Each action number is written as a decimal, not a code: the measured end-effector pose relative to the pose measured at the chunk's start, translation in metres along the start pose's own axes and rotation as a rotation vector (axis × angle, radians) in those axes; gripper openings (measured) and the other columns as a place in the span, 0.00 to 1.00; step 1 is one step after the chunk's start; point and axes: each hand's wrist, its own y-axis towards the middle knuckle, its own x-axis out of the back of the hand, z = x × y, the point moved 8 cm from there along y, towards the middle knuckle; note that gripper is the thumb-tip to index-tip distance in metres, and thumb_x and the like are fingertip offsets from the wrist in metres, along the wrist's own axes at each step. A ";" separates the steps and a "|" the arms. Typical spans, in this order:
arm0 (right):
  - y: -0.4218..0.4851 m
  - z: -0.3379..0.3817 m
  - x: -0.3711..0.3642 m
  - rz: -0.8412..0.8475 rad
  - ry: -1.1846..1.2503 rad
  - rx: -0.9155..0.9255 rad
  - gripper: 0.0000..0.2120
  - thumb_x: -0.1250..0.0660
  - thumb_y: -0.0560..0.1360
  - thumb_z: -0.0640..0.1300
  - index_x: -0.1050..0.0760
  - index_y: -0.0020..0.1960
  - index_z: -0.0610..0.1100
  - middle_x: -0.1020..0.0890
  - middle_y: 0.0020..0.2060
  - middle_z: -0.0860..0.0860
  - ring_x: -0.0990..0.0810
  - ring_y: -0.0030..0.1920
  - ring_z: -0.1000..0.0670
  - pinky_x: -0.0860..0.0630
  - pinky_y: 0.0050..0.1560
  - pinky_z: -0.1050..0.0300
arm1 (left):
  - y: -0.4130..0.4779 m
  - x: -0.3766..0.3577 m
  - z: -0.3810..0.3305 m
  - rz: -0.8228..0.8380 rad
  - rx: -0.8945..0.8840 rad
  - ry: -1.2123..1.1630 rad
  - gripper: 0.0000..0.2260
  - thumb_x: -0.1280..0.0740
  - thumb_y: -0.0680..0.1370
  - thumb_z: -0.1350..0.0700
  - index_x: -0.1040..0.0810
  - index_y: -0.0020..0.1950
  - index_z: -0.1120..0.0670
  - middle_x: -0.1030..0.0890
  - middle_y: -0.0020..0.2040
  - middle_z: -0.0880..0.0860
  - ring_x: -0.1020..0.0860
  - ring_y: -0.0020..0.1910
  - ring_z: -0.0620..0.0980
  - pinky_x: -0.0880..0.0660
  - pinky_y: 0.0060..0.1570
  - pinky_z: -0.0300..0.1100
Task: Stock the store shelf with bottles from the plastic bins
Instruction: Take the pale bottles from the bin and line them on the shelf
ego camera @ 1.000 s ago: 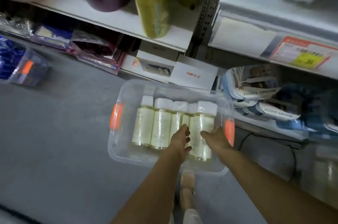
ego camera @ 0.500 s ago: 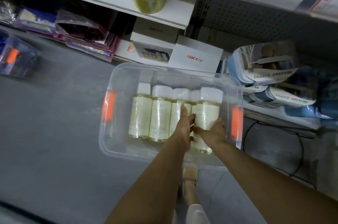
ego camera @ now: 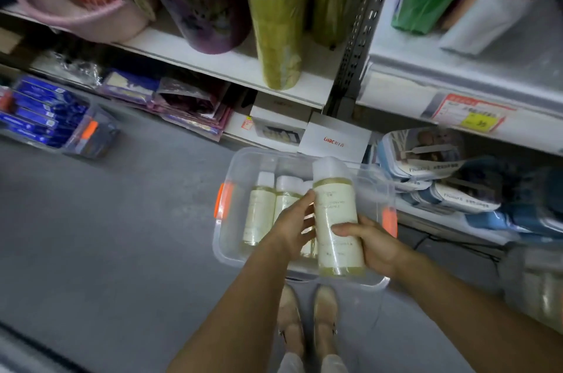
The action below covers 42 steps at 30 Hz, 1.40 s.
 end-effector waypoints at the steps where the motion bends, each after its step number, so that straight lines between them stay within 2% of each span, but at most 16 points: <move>1: -0.011 0.009 -0.010 0.042 0.011 0.011 0.37 0.22 0.60 0.40 0.28 0.67 0.41 0.17 0.56 0.39 0.17 0.55 0.39 0.20 0.54 0.41 | -0.012 -0.002 -0.011 0.006 -0.027 0.021 0.17 0.34 0.80 0.43 0.19 0.60 0.54 0.16 0.56 0.53 0.18 0.55 0.50 0.21 0.53 0.44; 5: -0.060 0.044 -0.047 0.139 0.026 0.039 0.28 0.28 0.65 0.41 0.26 0.65 0.42 0.15 0.53 0.41 0.15 0.51 0.42 0.19 0.49 0.45 | -0.064 -0.004 -0.046 -0.007 -0.108 0.098 0.17 0.32 0.79 0.44 0.19 0.58 0.56 0.14 0.52 0.54 0.17 0.55 0.52 0.20 0.54 0.46; 8: -0.094 0.070 -0.072 0.161 0.052 0.047 0.21 0.29 0.72 0.47 0.24 0.63 0.42 0.16 0.53 0.41 0.17 0.52 0.42 0.21 0.55 0.44 | -0.103 -0.009 -0.070 -0.012 -0.166 0.123 0.18 0.30 0.78 0.44 0.19 0.60 0.57 0.15 0.54 0.55 0.17 0.55 0.53 0.19 0.53 0.47; 11: -0.130 0.095 -0.089 0.143 0.066 0.096 0.25 0.36 0.75 0.56 0.24 0.65 0.43 0.18 0.58 0.39 0.19 0.58 0.40 0.27 0.65 0.40 | -0.148 -0.014 -0.092 -0.025 -0.248 0.132 0.18 0.30 0.78 0.44 0.19 0.59 0.56 0.15 0.52 0.53 0.17 0.52 0.51 0.19 0.47 0.44; 15: -0.152 0.118 -0.103 0.130 0.061 0.148 0.27 0.38 0.76 0.59 0.26 0.68 0.44 0.20 0.61 0.38 0.22 0.62 0.38 0.28 0.67 0.39 | -0.180 -0.018 -0.111 -0.022 -0.302 0.116 0.16 0.29 0.77 0.46 0.18 0.58 0.56 0.14 0.51 0.53 0.16 0.51 0.51 0.19 0.47 0.46; 18: -0.177 0.139 -0.117 0.154 0.073 0.198 0.26 0.41 0.79 0.58 0.28 0.70 0.44 0.21 0.63 0.38 0.22 0.63 0.38 0.26 0.64 0.41 | -0.211 -0.026 -0.128 -0.010 -0.358 0.097 0.17 0.29 0.78 0.47 0.18 0.59 0.57 0.14 0.48 0.53 0.16 0.46 0.50 0.19 0.43 0.44; 22: -0.214 0.170 -0.135 0.182 0.025 0.295 0.31 0.38 0.76 0.61 0.29 0.71 0.43 0.21 0.64 0.38 0.24 0.66 0.38 0.32 0.71 0.38 | -0.254 -0.039 -0.156 0.011 -0.441 0.132 0.17 0.30 0.78 0.46 0.18 0.59 0.58 0.14 0.47 0.54 0.16 0.45 0.51 0.20 0.40 0.43; 24: -0.233 0.184 -0.147 0.212 -0.013 0.343 0.31 0.38 0.75 0.62 0.28 0.70 0.43 0.21 0.63 0.38 0.23 0.66 0.39 0.32 0.71 0.38 | -0.277 -0.046 -0.172 0.024 -0.492 0.165 0.18 0.31 0.79 0.46 0.18 0.60 0.58 0.15 0.47 0.54 0.16 0.42 0.50 0.20 0.38 0.42; 27: -0.263 0.208 -0.165 0.211 -0.106 0.431 0.32 0.34 0.72 0.63 0.27 0.68 0.43 0.19 0.61 0.39 0.20 0.62 0.39 0.27 0.67 0.40 | -0.312 -0.056 -0.195 0.037 -0.561 0.208 0.17 0.31 0.79 0.47 0.18 0.58 0.59 0.14 0.47 0.55 0.16 0.42 0.51 0.19 0.38 0.43; 30: -0.291 0.227 -0.179 0.173 -0.265 0.520 0.38 0.24 0.64 0.63 0.26 0.65 0.41 0.16 0.56 0.41 0.17 0.57 0.41 0.22 0.61 0.42 | -0.344 -0.065 -0.215 0.050 -0.634 0.246 0.16 0.31 0.79 0.46 0.18 0.56 0.58 0.13 0.45 0.54 0.15 0.43 0.51 0.17 0.41 0.46; 33: -0.319 0.243 -0.188 0.128 -0.381 0.618 0.32 0.22 0.65 0.57 0.25 0.62 0.44 0.14 0.51 0.44 0.15 0.52 0.44 0.19 0.54 0.46 | -0.370 -0.075 -0.231 0.070 -0.688 0.281 0.17 0.32 0.79 0.45 0.17 0.57 0.57 0.13 0.46 0.53 0.14 0.42 0.48 0.19 0.38 0.42; 37: -0.351 0.264 -0.193 0.067 -0.401 0.749 0.29 0.22 0.66 0.55 0.24 0.62 0.46 0.14 0.51 0.46 0.15 0.53 0.45 0.21 0.59 0.42 | -0.397 -0.093 -0.251 0.092 -0.768 0.327 0.19 0.31 0.78 0.44 0.18 0.59 0.57 0.13 0.49 0.55 0.14 0.46 0.52 0.19 0.42 0.44; 42: -0.388 0.301 -0.187 -0.009 -0.343 0.867 0.28 0.22 0.67 0.54 0.25 0.62 0.45 0.14 0.50 0.45 0.14 0.51 0.44 0.20 0.57 0.41 | -0.426 -0.124 -0.282 0.106 -0.862 0.303 0.25 0.27 0.73 0.40 0.22 0.62 0.56 0.14 0.53 0.56 0.15 0.50 0.55 0.17 0.50 0.50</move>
